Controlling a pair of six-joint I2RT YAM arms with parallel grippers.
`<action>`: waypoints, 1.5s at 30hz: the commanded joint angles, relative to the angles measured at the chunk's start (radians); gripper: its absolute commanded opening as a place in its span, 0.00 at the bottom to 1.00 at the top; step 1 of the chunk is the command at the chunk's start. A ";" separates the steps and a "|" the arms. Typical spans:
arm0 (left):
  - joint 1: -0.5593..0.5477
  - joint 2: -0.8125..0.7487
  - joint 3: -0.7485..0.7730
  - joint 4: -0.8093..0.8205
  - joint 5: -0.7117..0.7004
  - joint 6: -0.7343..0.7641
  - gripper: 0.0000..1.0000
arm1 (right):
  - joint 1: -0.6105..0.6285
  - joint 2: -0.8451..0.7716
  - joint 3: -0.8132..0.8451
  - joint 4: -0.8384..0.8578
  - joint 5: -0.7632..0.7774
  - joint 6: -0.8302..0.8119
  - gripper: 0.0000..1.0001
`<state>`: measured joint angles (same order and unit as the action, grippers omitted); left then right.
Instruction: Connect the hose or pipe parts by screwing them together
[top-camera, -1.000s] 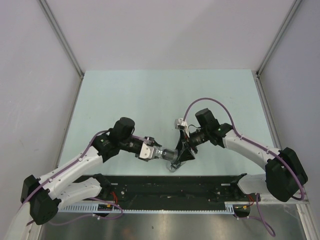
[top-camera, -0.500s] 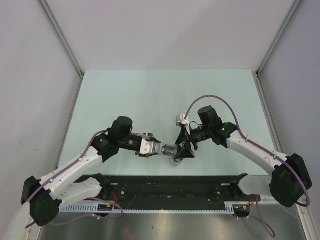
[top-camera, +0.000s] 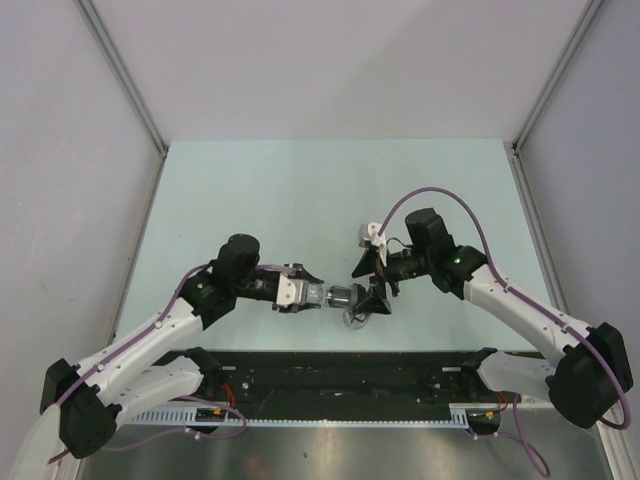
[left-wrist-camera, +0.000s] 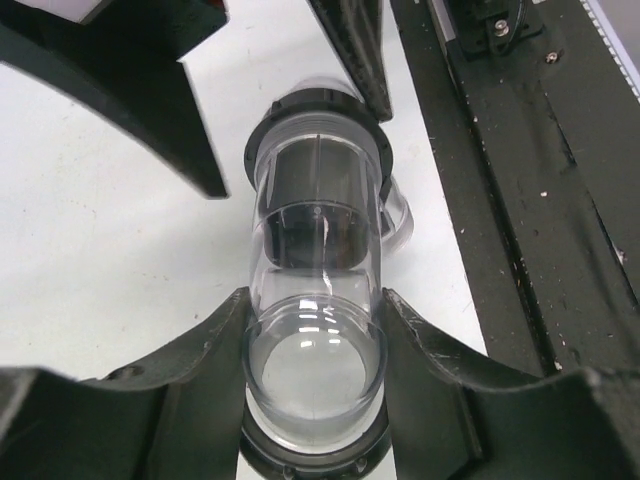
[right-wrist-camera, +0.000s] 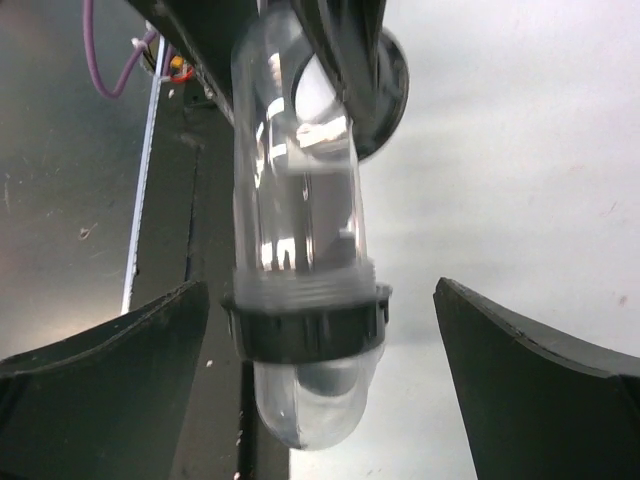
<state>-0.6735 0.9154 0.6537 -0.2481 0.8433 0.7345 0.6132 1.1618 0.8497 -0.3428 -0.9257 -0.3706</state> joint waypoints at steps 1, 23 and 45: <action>-0.015 -0.018 -0.011 0.116 0.065 -0.043 0.00 | 0.008 -0.043 0.086 0.157 -0.055 0.001 1.00; 0.017 0.039 0.124 0.207 -0.291 -0.806 0.00 | 0.135 -0.304 0.078 0.202 0.468 -0.234 1.00; 0.066 -0.072 0.222 0.124 -0.271 -1.497 0.00 | 0.462 -0.406 -0.070 0.283 0.959 -0.587 0.99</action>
<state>-0.6125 0.8627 0.8291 -0.1402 0.5098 -0.6575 1.0420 0.7506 0.7811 -0.1562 -0.0639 -0.8989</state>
